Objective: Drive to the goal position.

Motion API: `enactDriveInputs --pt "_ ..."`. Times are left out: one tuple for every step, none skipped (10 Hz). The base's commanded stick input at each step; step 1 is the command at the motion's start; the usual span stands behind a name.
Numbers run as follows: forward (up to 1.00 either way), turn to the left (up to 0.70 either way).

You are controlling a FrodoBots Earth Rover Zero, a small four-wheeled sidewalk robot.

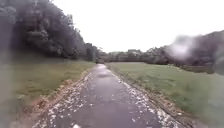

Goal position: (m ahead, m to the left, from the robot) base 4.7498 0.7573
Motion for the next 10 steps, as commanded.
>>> enactDriveInputs --pt "0.7 0.0" --pt "0.7 0.0" --pt "0.7 0.0" --pt "0.7 0.0" --pt "0.7 0.0" --pt "0.7 -0.1" --pt "0.7 -0.19" --pt "0.7 -0.26" --pt "0.7 -0.31" --pt "0.7 -0.26"
